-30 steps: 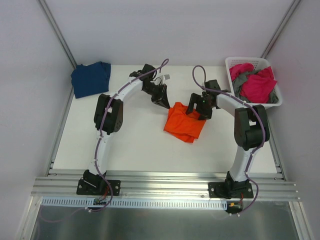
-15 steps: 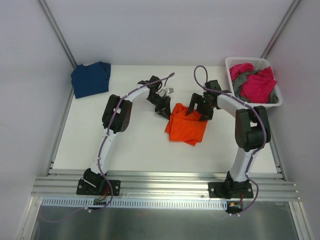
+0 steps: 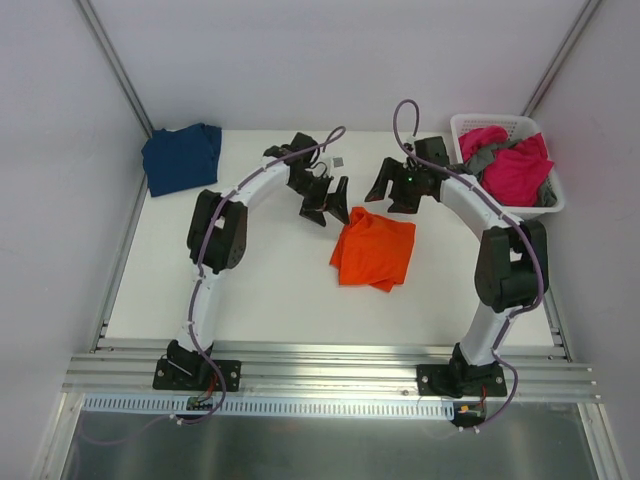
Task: Fold and stack the t-shirts
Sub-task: Fold the tshirt
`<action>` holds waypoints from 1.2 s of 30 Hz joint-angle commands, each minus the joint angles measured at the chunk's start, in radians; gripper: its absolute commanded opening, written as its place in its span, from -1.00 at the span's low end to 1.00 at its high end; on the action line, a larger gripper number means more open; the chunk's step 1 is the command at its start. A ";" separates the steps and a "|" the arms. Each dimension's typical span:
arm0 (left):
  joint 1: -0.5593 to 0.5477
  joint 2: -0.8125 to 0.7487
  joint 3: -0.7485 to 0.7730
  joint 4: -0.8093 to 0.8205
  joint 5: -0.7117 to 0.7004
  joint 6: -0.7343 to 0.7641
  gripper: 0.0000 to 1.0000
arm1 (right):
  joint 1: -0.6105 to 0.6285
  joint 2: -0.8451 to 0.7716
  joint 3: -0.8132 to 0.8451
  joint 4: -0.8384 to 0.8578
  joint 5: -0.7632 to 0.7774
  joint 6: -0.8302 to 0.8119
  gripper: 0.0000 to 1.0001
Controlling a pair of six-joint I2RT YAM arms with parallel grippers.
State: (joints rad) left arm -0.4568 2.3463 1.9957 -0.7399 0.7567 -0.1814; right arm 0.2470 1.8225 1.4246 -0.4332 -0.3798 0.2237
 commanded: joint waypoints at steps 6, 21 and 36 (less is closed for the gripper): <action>0.027 -0.251 -0.124 -0.065 -0.060 0.037 0.98 | 0.026 0.026 0.017 0.039 -0.074 -0.011 0.57; -0.031 -0.214 -0.213 -0.062 0.023 0.023 0.93 | 0.037 0.213 0.123 0.028 -0.021 -0.083 0.57; -0.069 -0.015 -0.020 -0.024 0.096 0.020 0.65 | 0.038 0.176 0.069 0.027 -0.002 -0.070 0.60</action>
State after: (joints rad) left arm -0.5091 2.3241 1.9099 -0.7803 0.8043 -0.1677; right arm 0.2832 2.0525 1.4914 -0.4057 -0.3973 0.1642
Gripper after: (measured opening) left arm 0.837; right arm 0.798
